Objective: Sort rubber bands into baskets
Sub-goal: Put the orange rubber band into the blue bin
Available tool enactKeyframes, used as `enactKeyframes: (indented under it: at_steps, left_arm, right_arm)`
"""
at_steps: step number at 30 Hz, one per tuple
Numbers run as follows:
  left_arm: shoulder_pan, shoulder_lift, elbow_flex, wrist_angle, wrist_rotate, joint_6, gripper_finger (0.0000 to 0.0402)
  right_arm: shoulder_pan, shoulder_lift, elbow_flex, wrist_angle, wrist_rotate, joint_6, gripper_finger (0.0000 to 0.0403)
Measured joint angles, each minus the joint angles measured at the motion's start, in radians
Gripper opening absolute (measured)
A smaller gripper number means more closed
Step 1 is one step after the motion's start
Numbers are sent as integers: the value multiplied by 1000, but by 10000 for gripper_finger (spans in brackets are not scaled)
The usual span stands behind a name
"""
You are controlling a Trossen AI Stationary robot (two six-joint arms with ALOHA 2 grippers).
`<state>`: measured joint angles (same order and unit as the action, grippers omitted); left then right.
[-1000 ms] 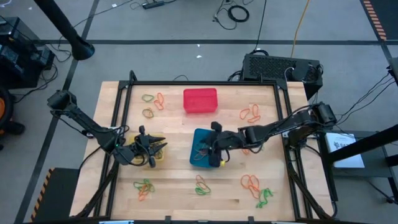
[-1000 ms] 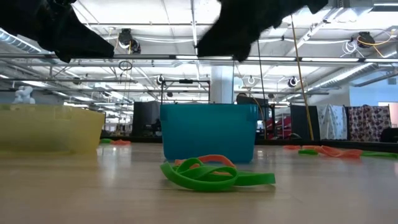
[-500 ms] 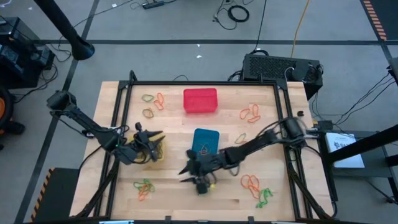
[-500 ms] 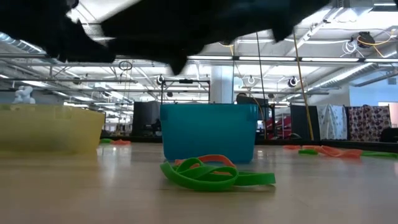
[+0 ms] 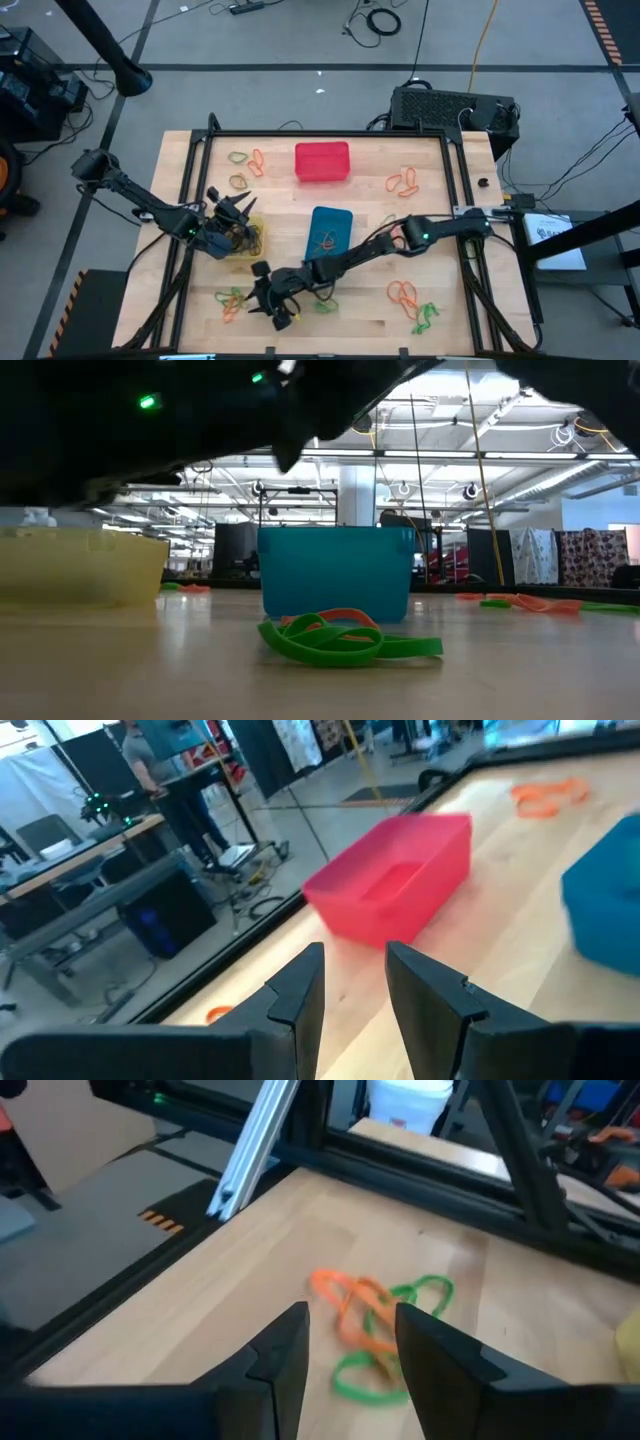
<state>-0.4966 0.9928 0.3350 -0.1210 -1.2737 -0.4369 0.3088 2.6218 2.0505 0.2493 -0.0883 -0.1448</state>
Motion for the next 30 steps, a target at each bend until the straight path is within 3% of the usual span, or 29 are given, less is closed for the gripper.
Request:
enactKeyframes:
  at_steps: [6, 10, 16, 30]
  left_arm:
    - [41, 0, 0, -214, 16, -171, 118]
    - [80, 0, 0, -334, 16, -298, 118]
    - [141, 0, 0, -429, 20, -454, 118]
    - [208, 0, 0, -438, 72, -473, 118]
  right_arm:
    - [-8, 118, 167, 0, -36, -6, 144]
    - [-13, 162, 220, 2, -102, -6, 144]
    - [-18, 187, 250, 29, -102, -6, 144]
    - [-26, 227, 251, 116, -101, -9, 144]
